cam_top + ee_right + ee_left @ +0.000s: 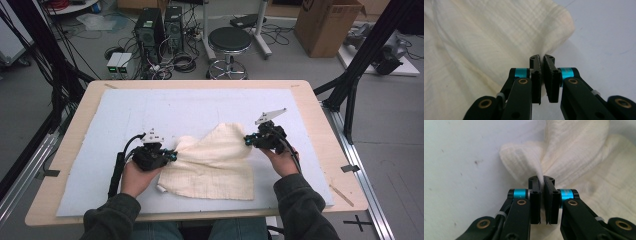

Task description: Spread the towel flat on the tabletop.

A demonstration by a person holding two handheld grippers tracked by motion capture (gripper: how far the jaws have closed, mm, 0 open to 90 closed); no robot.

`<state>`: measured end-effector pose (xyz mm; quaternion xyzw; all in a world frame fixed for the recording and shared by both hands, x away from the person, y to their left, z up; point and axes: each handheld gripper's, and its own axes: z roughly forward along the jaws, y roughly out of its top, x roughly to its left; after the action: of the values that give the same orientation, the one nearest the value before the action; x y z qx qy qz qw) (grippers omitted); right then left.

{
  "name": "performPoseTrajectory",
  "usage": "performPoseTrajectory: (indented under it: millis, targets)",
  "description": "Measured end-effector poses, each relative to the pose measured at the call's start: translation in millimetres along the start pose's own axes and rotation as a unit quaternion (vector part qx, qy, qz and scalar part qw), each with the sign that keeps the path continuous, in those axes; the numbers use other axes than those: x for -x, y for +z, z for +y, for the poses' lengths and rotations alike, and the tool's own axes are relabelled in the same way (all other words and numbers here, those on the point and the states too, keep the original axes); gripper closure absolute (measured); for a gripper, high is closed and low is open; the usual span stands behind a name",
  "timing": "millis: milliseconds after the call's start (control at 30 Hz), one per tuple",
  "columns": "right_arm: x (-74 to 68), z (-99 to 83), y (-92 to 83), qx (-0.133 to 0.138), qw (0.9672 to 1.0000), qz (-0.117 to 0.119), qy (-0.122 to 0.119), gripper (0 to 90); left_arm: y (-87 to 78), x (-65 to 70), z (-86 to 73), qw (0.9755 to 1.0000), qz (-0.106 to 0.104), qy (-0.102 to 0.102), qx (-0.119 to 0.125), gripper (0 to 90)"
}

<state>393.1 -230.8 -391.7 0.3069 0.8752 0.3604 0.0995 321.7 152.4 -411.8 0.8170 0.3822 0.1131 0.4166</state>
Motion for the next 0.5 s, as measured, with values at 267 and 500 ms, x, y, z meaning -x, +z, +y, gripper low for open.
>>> performPoseTrajectory:
  millis: [267,500]
  targets:
    - [-12.7,-24.0,15.1,-0.037,0.9991,0.021,-0.001,84.2,-0.5,8.5,-21.6,0.9989,-0.024,0.0,-0.041,77.8]
    - [-16.1,-39.7,11.5,-0.036,0.999,0.027,0.001,82.7,-14.0,2.6,-9.0,0.9993,-0.036,0.002,-0.01,60.3]
